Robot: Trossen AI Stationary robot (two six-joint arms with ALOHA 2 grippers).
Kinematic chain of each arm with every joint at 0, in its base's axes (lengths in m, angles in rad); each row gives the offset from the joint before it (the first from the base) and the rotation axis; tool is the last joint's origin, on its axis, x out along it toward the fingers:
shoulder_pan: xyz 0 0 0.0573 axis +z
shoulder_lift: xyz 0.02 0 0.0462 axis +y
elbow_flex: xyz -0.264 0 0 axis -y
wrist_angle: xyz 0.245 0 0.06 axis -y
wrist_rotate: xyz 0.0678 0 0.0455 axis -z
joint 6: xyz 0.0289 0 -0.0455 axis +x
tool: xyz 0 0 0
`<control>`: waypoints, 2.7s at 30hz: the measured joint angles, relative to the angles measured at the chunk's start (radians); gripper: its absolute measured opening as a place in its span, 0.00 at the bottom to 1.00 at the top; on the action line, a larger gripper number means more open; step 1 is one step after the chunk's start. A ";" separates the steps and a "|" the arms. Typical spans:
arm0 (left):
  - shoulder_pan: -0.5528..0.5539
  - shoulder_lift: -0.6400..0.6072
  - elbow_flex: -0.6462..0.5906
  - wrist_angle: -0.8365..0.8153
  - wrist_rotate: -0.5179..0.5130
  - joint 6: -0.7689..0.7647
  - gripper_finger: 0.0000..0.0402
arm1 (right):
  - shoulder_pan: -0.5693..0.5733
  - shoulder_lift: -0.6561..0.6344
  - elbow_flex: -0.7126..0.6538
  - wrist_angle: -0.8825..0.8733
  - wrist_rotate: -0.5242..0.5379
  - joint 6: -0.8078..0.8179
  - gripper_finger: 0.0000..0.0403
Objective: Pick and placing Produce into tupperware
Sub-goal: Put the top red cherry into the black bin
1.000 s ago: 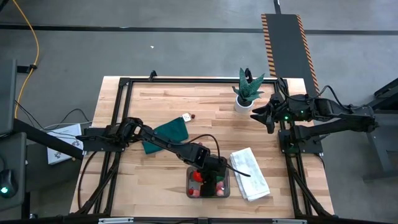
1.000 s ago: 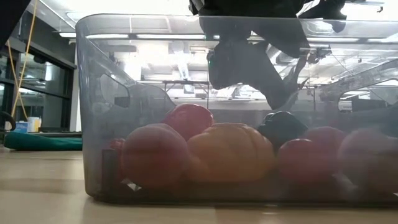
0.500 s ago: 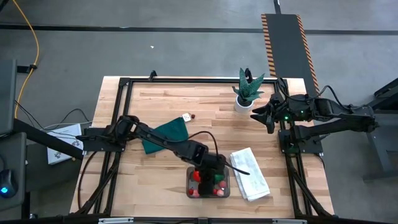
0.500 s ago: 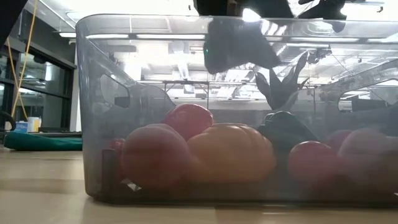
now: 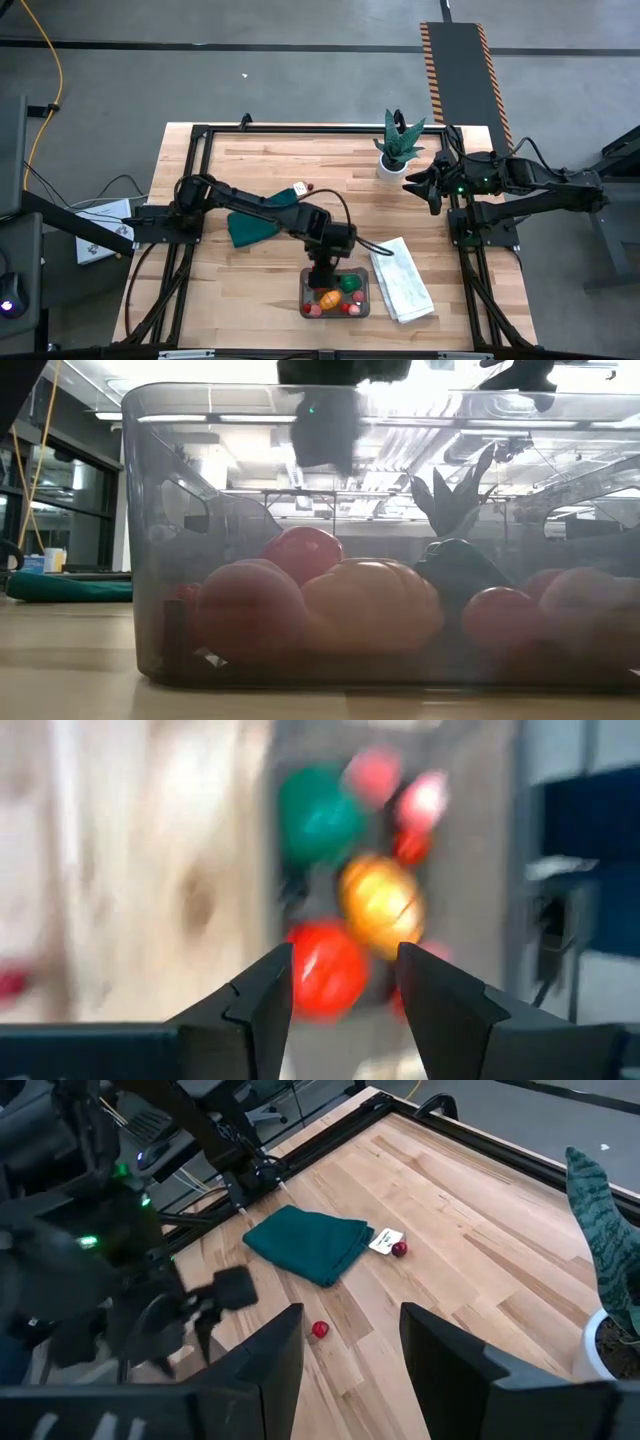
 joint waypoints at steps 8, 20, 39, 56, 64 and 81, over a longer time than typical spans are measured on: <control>0.063 -0.041 0.000 -0.113 -0.014 0.058 0.42 | 0.000 0.000 0.000 0.001 0.000 -0.003 0.39; 0.209 -0.163 -0.001 -0.247 -0.082 0.130 0.42 | 0.000 0.000 0.000 0.006 0.000 -0.024 0.39; 0.448 -0.261 -0.021 -0.389 -0.205 0.276 0.42 | 0.000 0.006 0.000 0.043 0.014 0.005 0.39; 0.563 -0.258 -0.421 -0.099 -0.181 0.355 0.42 | 0.000 0.049 0.000 0.045 0.148 0.177 0.39; 0.561 -0.258 -0.452 -0.051 -0.203 0.637 0.42 | 0.000 0.104 0.000 0.046 0.148 0.211 0.39; 0.588 -0.258 -0.452 0.090 -0.201 0.896 0.42 | 0.001 0.133 0.000 0.256 0.148 0.132 0.39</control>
